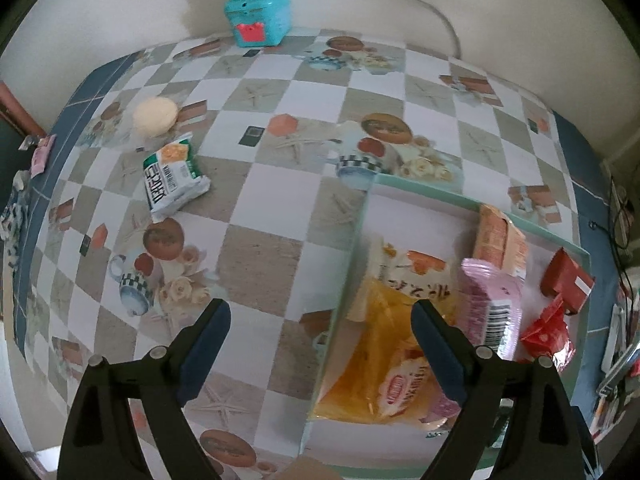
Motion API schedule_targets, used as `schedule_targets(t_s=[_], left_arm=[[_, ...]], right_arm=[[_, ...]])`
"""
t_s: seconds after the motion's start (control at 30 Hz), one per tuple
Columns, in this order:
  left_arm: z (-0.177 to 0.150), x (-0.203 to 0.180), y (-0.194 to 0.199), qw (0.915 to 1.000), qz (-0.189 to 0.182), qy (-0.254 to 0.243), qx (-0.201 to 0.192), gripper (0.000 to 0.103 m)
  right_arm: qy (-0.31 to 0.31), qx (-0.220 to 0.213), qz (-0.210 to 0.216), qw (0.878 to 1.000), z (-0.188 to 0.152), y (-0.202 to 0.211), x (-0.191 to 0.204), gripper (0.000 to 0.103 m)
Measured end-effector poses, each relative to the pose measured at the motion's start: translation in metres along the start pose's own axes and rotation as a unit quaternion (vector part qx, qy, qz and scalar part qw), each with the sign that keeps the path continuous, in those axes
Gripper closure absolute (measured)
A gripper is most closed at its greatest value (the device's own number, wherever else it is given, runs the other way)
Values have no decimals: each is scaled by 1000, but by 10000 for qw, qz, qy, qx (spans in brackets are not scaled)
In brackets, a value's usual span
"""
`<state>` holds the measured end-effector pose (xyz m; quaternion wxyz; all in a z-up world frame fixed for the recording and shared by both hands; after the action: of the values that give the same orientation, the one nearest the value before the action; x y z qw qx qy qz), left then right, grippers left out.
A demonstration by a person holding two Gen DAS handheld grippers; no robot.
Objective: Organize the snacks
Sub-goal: 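Move both open grippers back over the remaining snacks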
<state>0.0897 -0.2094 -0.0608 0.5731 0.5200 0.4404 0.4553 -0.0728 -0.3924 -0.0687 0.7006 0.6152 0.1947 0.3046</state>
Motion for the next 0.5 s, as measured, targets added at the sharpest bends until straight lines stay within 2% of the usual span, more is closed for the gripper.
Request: schedule_targets(t_s=[0.5], left_arm=[[5,34,1,9995,135,249,102,11]], right_arm=[[247,-138,-3,9996,1,18,28,0]])
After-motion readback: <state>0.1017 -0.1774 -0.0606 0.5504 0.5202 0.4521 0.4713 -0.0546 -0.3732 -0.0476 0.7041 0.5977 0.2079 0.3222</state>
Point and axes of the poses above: each gripper's, at about its wrist camera, not at the fingertips, and y roughly against the way its jaws point, x to its left, z to its top, the point moved 5 cm from there along -y, roughly the way its jaws point, and after that the axes turned 14 degrees about x, right-handed, at the moved point
